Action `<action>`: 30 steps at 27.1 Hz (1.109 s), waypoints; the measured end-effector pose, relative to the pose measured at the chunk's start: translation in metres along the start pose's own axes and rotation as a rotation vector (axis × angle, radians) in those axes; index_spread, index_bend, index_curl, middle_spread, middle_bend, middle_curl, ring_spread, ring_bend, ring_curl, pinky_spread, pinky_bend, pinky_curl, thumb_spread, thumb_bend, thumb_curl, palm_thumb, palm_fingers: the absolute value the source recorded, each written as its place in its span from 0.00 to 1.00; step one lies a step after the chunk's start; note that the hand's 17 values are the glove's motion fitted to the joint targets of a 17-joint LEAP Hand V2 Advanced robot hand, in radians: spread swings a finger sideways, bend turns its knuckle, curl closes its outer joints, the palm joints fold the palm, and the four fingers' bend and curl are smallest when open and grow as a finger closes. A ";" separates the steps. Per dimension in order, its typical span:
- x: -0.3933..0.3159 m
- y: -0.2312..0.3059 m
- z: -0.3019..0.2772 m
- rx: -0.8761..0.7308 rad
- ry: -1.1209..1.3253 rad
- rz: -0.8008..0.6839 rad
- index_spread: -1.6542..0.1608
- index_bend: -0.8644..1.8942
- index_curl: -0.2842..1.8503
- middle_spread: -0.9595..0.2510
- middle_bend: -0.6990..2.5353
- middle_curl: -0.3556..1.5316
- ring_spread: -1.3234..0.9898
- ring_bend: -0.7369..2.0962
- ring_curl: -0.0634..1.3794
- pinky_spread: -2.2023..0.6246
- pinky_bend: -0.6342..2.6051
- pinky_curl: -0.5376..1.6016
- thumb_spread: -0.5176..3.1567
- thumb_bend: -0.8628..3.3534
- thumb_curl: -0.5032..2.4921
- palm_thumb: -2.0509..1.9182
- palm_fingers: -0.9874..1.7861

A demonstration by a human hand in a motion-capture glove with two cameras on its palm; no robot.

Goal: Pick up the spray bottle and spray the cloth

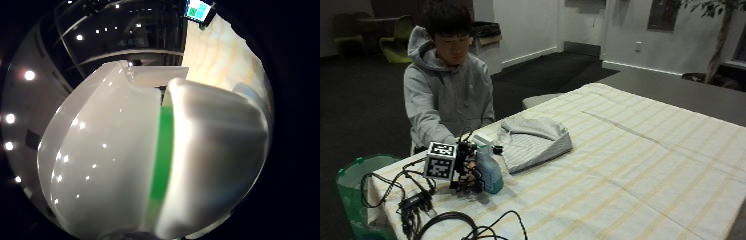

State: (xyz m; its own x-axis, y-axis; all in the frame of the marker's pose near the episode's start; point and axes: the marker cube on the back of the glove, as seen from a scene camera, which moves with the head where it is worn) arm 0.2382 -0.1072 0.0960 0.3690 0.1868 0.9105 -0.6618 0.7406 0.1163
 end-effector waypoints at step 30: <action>0.002 -0.026 0.016 -0.131 -0.017 -0.064 0.75 0.37 0.29 0.70 0.30 0.40 0.52 0.41 0.27 0.80 0.28 0.40 0.29 0.20 0.36 0.80 0.74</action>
State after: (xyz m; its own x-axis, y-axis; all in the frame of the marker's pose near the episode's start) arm 0.2459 -0.1361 0.1013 0.3959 0.1267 0.9095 -0.5463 0.8286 0.1223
